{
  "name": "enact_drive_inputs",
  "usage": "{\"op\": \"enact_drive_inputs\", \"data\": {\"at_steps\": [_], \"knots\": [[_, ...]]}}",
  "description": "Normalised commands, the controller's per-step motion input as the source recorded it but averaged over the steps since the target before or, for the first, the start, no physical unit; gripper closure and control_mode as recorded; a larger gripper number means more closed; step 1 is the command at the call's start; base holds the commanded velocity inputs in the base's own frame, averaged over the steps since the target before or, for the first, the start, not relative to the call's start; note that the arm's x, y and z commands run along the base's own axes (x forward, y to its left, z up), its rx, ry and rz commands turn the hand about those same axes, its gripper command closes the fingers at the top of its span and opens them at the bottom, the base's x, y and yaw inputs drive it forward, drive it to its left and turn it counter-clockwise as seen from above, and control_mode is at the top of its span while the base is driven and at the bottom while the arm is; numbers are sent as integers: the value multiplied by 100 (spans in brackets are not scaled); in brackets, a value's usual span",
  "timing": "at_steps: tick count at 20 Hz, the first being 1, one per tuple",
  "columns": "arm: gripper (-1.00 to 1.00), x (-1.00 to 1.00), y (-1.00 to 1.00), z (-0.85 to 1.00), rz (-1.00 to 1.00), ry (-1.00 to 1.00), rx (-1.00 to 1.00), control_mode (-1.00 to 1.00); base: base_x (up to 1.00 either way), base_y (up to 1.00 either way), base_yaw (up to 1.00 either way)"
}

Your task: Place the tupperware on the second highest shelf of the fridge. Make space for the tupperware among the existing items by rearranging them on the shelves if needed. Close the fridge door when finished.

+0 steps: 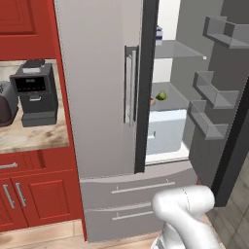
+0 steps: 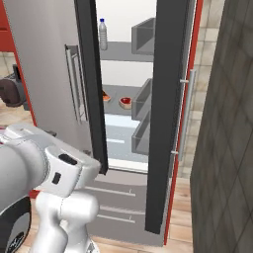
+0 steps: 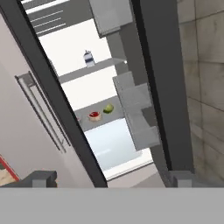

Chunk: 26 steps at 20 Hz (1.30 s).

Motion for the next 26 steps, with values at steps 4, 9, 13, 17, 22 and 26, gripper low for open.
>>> {"op": "enact_drive_inputs", "data": {"at_steps": [4, 9, 13, 17, 22, 26], "knots": [[-100, 41, -100, -14, -1, 18, 23, -100, 0, 0, 0], [-100, 31, -99, -55, -17, 0, 31, -100, 0, 0, 0], [-100, 52, -89, -22, -19, 9, 18, -100, 0, 0, 0], [-100, 61, -64, -32, -29, 1, 33, -100, 0, 0, 0], [-100, 69, -80, -32, -26, 0, 43, -100, 0, 0, 0], [-100, 96, -48, -2, 1, 4, 11, -100, 0, 0, 0]]}}
